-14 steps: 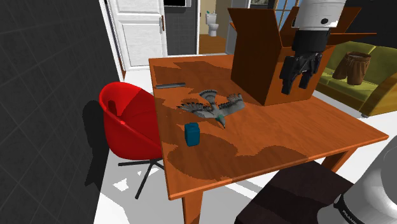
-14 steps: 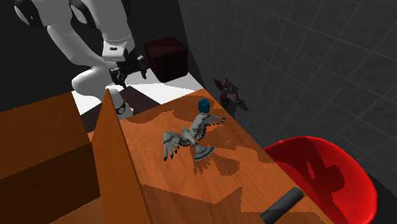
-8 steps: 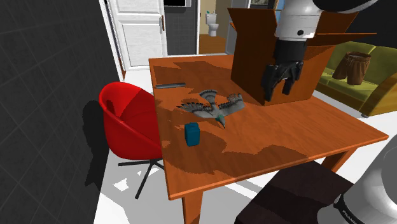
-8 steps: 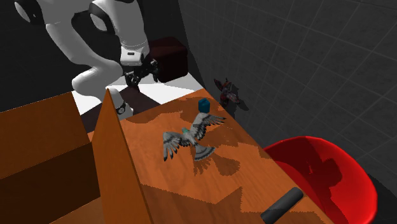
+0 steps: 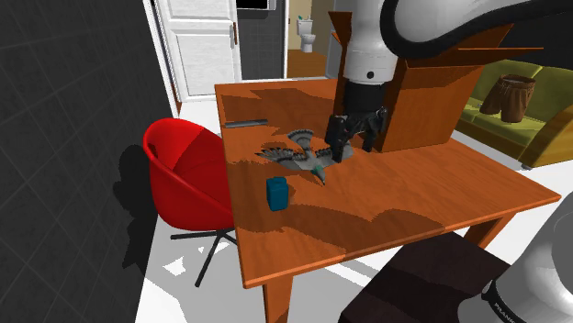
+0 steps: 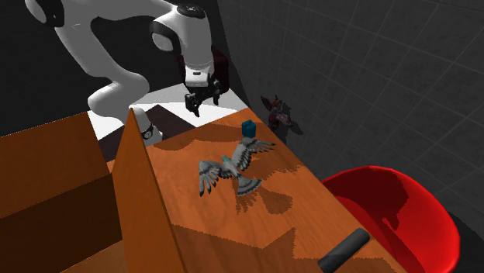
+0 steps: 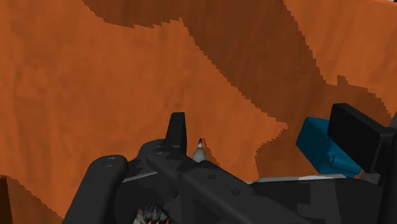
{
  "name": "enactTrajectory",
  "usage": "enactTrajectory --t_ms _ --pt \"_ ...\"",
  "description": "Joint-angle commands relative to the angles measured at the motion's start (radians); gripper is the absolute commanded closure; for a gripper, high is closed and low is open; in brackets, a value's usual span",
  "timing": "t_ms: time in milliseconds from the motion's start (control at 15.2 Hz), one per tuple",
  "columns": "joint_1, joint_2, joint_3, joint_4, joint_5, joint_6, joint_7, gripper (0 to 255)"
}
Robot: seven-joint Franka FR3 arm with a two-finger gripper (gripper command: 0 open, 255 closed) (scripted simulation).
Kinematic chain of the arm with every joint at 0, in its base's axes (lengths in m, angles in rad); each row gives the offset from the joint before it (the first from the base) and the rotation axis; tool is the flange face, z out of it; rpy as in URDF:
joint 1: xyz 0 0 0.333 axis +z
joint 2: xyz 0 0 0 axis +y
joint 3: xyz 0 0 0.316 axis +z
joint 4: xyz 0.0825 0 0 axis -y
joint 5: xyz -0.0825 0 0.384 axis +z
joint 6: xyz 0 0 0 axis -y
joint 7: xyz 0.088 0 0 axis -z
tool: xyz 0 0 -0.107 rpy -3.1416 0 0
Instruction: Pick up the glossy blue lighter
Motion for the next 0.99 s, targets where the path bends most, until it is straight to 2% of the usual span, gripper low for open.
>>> enactTrajectory --t_ms 0,330,726,924 --pt "0.003 0.071 0.034 0.020 -0.004 0.061 0.039 0" --pt "0.007 0.245 0.108 0.107 -0.049 0.165 0.142 0" --pt "0.026 0.474 0.171 0.256 -0.161 0.250 0.286 0" --pt "0.033 0.514 0.174 0.262 -0.184 0.281 0.308 0"
